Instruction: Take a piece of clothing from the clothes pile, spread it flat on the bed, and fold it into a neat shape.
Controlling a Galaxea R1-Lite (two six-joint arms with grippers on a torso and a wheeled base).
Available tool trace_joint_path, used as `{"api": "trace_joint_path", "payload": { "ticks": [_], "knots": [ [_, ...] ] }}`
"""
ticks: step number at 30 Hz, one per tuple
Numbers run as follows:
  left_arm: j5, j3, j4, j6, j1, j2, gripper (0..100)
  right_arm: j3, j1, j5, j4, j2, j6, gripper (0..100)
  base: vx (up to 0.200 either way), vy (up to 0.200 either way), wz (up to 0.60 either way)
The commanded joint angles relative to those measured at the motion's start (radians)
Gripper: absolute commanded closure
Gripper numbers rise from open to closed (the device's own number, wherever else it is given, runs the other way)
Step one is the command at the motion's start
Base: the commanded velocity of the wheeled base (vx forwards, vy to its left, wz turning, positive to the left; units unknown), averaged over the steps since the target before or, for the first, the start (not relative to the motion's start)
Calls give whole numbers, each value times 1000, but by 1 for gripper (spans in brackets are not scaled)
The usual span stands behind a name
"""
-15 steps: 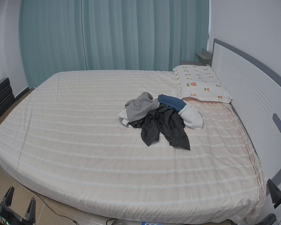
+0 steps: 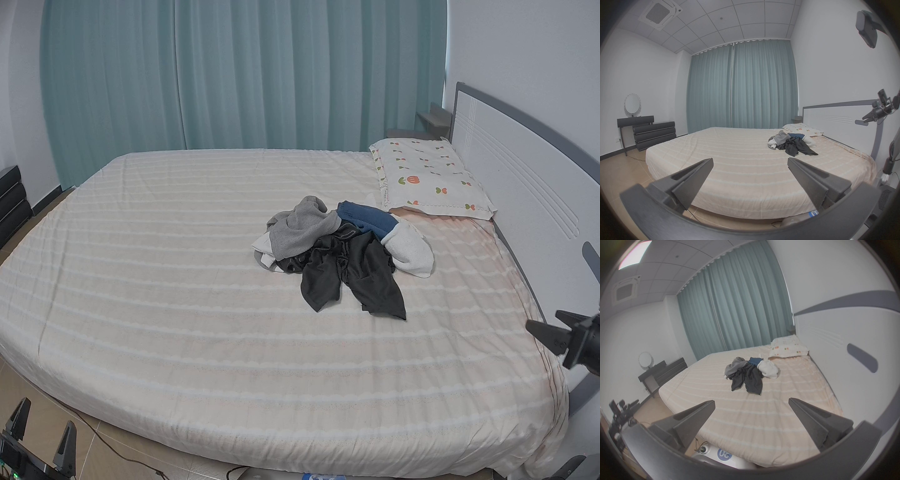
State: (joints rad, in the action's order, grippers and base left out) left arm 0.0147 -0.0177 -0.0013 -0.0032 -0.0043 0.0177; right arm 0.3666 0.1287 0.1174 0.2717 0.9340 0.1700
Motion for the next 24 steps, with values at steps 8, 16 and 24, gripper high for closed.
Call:
{"api": "trace_joint_path", "payload": {
  "ticks": [8, 16, 24],
  "knots": [
    [1, 18, 0, -3, 0, -18, 0, 767, 173, -179, 238, 1296, 316, 0, 0, 0, 0],
    [1, 18, 0, -3, 0, -18, 0, 1022, 178, -183, 167, 1519, 362, 0, 0, 0, 0],
    [1, 18, 0, -3, 0, -18, 0, 1198, 173, -185, 67, 1669, 422, 0, 0, 0, 0]
  ]
}}
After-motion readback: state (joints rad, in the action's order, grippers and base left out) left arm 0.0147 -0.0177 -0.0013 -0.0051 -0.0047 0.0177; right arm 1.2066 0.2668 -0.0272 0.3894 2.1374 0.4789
